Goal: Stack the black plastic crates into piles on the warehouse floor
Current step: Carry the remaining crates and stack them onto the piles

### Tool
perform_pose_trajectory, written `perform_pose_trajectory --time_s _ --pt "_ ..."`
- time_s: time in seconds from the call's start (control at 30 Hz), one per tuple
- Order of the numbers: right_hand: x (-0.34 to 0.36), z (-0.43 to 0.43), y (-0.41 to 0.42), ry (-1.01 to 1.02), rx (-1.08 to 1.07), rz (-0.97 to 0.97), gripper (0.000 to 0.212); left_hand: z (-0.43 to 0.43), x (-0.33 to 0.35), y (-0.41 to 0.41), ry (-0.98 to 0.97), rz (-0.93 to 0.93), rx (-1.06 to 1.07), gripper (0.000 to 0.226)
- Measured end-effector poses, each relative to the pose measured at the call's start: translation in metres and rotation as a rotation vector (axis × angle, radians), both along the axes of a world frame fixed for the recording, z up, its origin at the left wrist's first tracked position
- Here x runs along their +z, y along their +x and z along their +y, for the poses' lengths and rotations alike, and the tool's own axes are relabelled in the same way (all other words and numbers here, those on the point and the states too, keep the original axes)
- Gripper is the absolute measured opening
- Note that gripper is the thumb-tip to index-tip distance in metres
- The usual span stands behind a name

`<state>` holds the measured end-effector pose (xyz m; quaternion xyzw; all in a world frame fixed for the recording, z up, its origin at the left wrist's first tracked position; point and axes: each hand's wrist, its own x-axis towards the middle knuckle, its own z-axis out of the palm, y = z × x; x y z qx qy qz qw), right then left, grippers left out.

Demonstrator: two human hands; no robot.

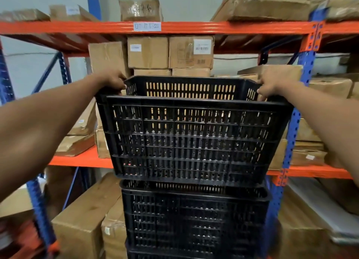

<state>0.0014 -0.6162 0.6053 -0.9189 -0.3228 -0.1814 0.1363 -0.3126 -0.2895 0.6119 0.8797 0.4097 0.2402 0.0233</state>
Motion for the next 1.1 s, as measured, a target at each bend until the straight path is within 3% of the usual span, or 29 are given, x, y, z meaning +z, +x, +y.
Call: perform_pose_trajectory --time_s 0.27,0.47,1.1 --pt "-0.027 0.020 0.042 -0.067 0.087 0.071 0.031 0.005 -0.024 0.027 -0.012 0.135 0.022 0.047" --pt "-0.041 0.023 0.045 -0.128 0.069 0.106 0.039 0.013 -0.029 0.038 -0.054 0.200 0.003 0.050" --pt "-0.042 0.034 0.086 -0.094 0.037 0.176 0.040 0.040 -0.036 0.061 -0.065 0.243 -0.038 0.054"
